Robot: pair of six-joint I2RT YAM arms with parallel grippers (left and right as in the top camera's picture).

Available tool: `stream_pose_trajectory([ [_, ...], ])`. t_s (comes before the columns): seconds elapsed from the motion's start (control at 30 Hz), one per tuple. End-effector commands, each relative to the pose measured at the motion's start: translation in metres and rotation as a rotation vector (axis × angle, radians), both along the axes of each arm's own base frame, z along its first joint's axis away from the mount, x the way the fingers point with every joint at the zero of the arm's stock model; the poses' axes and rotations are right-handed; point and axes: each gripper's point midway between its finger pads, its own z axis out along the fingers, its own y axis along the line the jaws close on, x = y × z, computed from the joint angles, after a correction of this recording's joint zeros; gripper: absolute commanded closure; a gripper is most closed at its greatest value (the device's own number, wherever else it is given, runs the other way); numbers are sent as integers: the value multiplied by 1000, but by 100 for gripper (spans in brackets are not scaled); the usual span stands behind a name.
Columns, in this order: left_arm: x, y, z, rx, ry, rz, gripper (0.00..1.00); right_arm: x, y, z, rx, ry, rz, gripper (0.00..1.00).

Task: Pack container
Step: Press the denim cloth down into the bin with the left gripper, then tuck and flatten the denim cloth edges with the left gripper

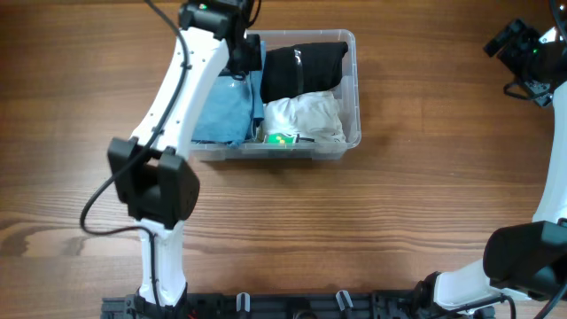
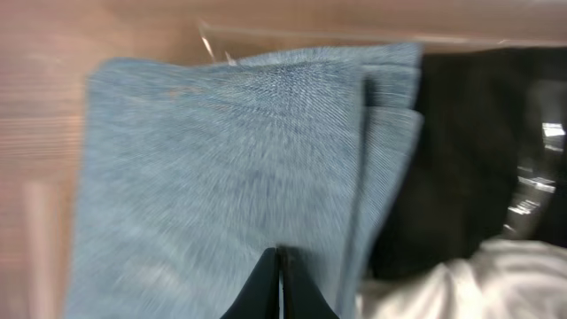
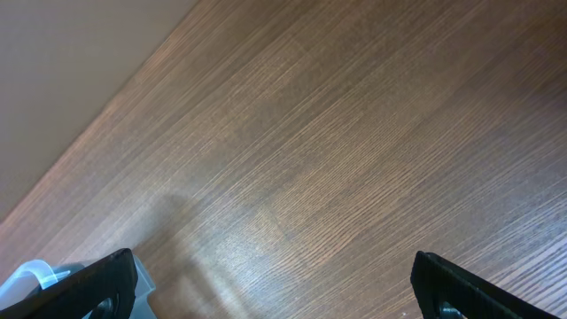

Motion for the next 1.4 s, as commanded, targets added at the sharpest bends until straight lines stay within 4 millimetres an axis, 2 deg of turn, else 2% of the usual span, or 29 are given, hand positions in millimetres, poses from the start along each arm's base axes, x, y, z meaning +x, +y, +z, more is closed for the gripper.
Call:
stream_pose_trajectory([
  [0.0,4,-12,-48,-10,84,1,96,0,-2,-4,-4,10,-17,0],
  [0.03,4,-18,-69,-7,120,-8,96,0,-2,-4,-4,10,-17,0],
  [0.1,2,-21,-85,3,146,-14,96,0,-2,-4,-4,10,-17,0],
  [0.23,1,-20,-92,10,164,-16,96,0,-2,-4,-5,10,-17,0],
  [0.43,-5,-17,-65,3,141,-18,96,0,-2,-4,-4,10,-17,0],
  [0.57,-17,-14,-28,-5,119,-22,96,0,-2,-4,-4,10,-17,0],
  [0.7,-47,-6,8,3,143,-27,96,0,-2,-4,-4,10,-17,0],
  [0.83,-70,-13,11,17,208,-54,96,0,-2,-4,-4,10,-17,0],
  [0.97,-80,-25,-1,32,243,-74,96,0,-2,-4,-4,10,-17,0],
  [1.1,-78,-29,-30,36,261,-59,96,0,-2,-4,-4,10,-17,0],
  [1.23,-69,-33,-73,23,231,-60,96,0,-2,-4,-4,10,-17,0],
  [1.37,-68,-34,-98,17,216,-60,96,0,-2,-4,-4,10,-17,0],
])
